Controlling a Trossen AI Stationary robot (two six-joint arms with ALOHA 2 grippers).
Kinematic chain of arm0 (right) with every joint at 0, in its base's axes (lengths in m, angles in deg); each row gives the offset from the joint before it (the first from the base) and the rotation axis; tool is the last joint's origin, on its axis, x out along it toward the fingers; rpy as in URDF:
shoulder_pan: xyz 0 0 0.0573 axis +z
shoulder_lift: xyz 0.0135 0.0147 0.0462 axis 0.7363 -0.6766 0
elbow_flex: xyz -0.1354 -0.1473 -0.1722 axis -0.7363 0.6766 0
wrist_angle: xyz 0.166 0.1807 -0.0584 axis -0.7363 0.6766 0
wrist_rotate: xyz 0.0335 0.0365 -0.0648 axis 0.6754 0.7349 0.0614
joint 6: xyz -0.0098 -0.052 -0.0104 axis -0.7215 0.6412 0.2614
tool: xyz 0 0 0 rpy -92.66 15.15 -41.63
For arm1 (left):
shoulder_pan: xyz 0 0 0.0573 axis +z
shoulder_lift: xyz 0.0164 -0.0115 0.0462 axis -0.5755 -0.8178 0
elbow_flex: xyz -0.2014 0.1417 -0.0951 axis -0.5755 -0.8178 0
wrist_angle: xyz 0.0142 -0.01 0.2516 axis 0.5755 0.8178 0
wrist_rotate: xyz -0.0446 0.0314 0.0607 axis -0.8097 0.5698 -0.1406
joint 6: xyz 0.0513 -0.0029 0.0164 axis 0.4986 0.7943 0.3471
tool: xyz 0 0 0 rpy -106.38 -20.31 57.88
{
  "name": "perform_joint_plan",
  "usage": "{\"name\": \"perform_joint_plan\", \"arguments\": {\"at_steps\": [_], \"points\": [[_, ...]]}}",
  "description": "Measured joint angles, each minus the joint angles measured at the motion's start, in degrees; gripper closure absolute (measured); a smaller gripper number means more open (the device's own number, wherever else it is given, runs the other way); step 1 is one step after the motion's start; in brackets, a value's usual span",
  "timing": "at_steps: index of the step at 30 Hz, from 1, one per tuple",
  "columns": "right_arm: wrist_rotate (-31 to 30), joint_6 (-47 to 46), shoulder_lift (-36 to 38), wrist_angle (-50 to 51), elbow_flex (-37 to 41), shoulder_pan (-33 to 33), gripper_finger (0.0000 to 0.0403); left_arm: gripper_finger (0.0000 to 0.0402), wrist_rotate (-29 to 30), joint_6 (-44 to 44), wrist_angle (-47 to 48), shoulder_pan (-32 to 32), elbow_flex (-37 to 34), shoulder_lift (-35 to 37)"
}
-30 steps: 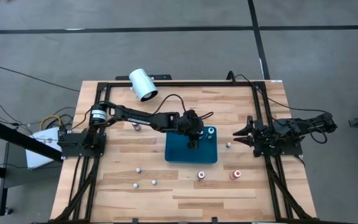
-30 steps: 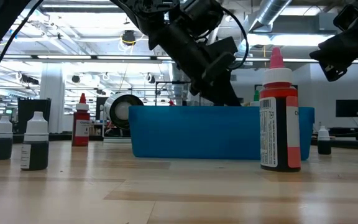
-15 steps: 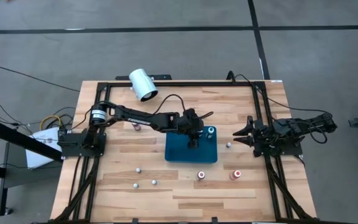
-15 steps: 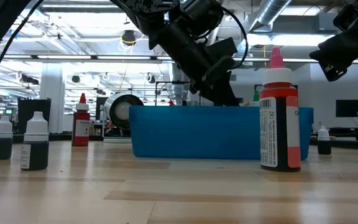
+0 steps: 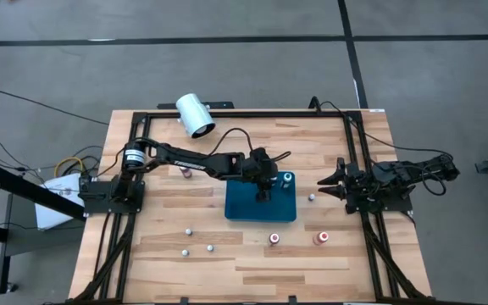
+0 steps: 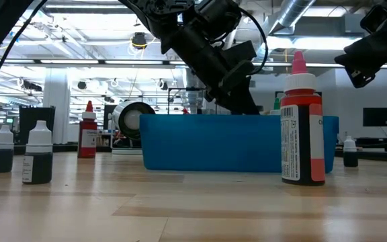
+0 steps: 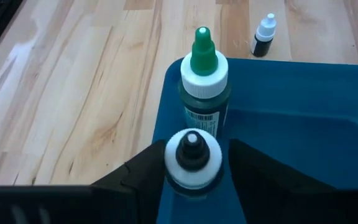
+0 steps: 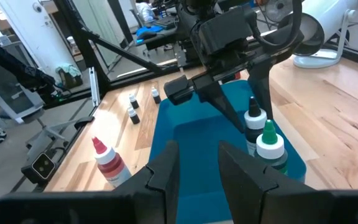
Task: Pick & Place food coloring
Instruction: Put the large black food coloring bottle into the blue bin, then put the large red food coloring bottle into the blue bin
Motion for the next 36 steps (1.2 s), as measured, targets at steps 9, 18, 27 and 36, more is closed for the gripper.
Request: {"name": "perform_joint_plan", "arguments": {"at_steps": [9,18,27,36], "points": [[0.0,-0.02,0.0,0.0,0.0,0.0,0.0305,0.0207,-0.02,-0.22,0.03,0.0,0.01,-0.02],[0.0,-0.02,0.0,0.0,0.0,0.0,0.0305,0.0207,0.02,0.56,12.51,0.04,7.88,-0.06],[0.0,-0.02,0.0,0.0,0.0,0.0,0.0305,0.0207,0.29,0.69,28.47,0.04,16.43,-0.02],[0.0,-0.02,0.0,0.0,0.0,0.0,0.0305,0.0207,3.31,-2.69,48.46,0.04,23.54,-0.02]]}}
